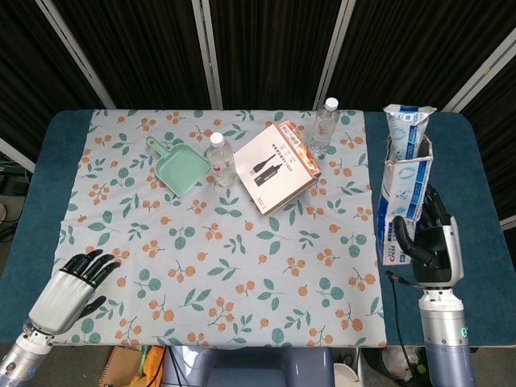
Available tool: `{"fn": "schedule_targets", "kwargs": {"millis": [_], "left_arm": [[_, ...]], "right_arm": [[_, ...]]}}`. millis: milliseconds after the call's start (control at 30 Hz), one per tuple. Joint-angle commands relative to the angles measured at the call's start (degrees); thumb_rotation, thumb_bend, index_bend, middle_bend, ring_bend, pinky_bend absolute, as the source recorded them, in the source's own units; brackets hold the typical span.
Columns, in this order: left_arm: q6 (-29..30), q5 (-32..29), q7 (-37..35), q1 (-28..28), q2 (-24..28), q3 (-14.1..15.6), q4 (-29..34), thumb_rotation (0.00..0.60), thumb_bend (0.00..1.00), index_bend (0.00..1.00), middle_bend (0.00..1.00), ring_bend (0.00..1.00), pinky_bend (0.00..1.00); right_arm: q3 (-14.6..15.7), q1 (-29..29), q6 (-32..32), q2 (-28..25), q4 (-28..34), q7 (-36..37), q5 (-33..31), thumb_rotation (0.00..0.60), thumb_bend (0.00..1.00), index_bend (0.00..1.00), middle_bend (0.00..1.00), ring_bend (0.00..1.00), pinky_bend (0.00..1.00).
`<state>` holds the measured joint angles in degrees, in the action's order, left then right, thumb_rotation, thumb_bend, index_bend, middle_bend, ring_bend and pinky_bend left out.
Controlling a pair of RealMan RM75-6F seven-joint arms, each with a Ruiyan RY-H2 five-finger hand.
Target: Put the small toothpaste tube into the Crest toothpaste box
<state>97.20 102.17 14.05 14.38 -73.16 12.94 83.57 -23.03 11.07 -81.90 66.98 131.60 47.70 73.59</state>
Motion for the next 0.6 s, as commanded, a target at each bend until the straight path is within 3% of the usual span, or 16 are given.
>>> {"fn": "schedule_targets", "kwargs": {"millis": [33, 267, 500, 600], "left_arm": [[-0.2, -0.1, -1.3, -0.6, -0.4, -0.4, -0.4, 0.600, 0.04, 0.26, 0.24, 0.22, 0.32], [-0.9, 1.3, -1.7, -1.2, -0.3, -0.8, -0.8, 0.600, 0.04, 0.26, 0.23, 0.22, 0.32], [-1.9, 1.6, -2.0, -1.6, -0.1, -1.5, -0.2, 0.600, 0.04, 0.26, 0.23, 0.22, 0.32], [-2.4, 1.6, -2.0, -1.8, 0.1, -1.8, 0.1, 0.600, 0.04, 0.26, 0.23, 0.22, 0.32]], "right_arm": [[1.4, 0.1, 0.6, 1.1, -0.8, -1.2, -0.2, 0.600, 0.41, 0.26, 0.43, 0.34, 0.40], [2.6, 0.5, 0.9, 3.1, -2.2, -3.0, -0.1, 0.600, 0.41, 0.25, 0.38, 0.30, 0.40], [1.8, 0.1, 0.5, 2.7, -1.0, -1.6, -0.8, 0.600, 0.41, 0.28, 0.45, 0.43, 0.44], [1.7, 0.0, 0.5, 2.4, -0.6, -1.9, -1.1, 0.600, 0.43, 0.36, 0.51, 0.49, 0.48]]}}
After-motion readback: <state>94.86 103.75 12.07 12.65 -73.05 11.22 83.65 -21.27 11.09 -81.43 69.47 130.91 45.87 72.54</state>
